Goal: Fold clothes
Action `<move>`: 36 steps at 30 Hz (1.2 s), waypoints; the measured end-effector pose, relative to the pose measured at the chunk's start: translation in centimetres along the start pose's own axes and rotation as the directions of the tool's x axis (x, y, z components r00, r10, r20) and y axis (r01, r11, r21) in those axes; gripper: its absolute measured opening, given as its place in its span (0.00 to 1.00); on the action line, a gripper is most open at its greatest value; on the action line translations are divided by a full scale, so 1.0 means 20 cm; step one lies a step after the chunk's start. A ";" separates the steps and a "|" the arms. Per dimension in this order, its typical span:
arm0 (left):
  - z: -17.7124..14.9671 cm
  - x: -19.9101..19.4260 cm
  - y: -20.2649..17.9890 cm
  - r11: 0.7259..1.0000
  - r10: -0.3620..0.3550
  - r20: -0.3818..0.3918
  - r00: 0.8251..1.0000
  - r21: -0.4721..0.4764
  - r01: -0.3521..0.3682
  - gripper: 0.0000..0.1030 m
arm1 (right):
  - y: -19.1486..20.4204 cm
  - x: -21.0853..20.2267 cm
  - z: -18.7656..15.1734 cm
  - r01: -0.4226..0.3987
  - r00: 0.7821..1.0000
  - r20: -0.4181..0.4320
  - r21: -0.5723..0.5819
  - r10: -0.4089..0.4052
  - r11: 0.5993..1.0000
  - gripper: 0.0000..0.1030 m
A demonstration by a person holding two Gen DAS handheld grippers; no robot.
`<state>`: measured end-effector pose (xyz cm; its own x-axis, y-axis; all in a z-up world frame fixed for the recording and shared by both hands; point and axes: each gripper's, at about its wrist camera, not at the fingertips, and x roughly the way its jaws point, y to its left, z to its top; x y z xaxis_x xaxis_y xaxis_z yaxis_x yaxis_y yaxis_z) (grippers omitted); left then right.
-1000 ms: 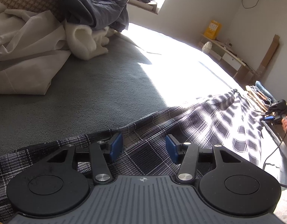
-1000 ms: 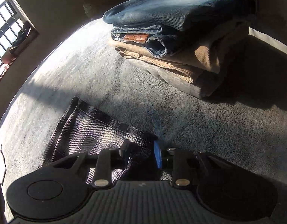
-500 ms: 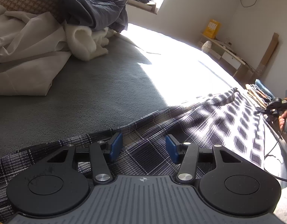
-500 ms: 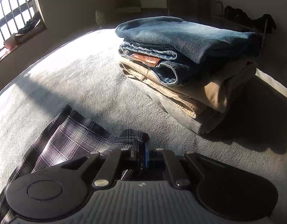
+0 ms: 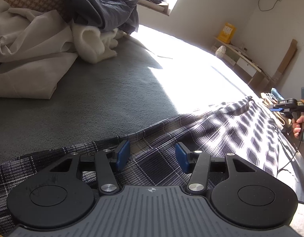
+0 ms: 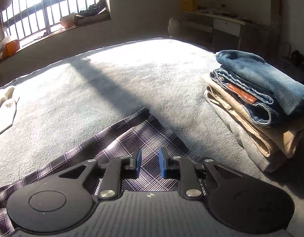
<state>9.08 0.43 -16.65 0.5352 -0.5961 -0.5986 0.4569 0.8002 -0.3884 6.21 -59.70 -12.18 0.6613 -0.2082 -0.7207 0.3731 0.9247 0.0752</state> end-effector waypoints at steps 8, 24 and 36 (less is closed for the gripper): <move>0.00 0.00 0.01 1.000 -0.010 -0.001 1.000 -0.006 0.010 0.50 | 0.08 0.49 0.16 0.090 0.996 -0.019 0.142 -0.089 0.986 0.17; 0.06 -0.03 0.00 1.000 0.014 0.048 0.999 -0.022 -0.013 0.55 | -0.46 -0.39 -0.02 0.072 0.963 0.180 0.552 -0.202 0.831 0.20; 0.22 -0.62 0.05 0.970 0.242 0.231 0.942 -0.084 -0.229 0.64 | -0.05 -0.87 -0.11 -0.379 0.925 0.268 0.590 0.270 0.713 0.20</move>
<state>6.07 8.30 -6.52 0.7789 -0.3829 -0.4966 0.2608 0.9180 -0.2988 -7.14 -56.34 -1.34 0.8867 -0.0282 -0.4614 0.3990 0.5506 0.7332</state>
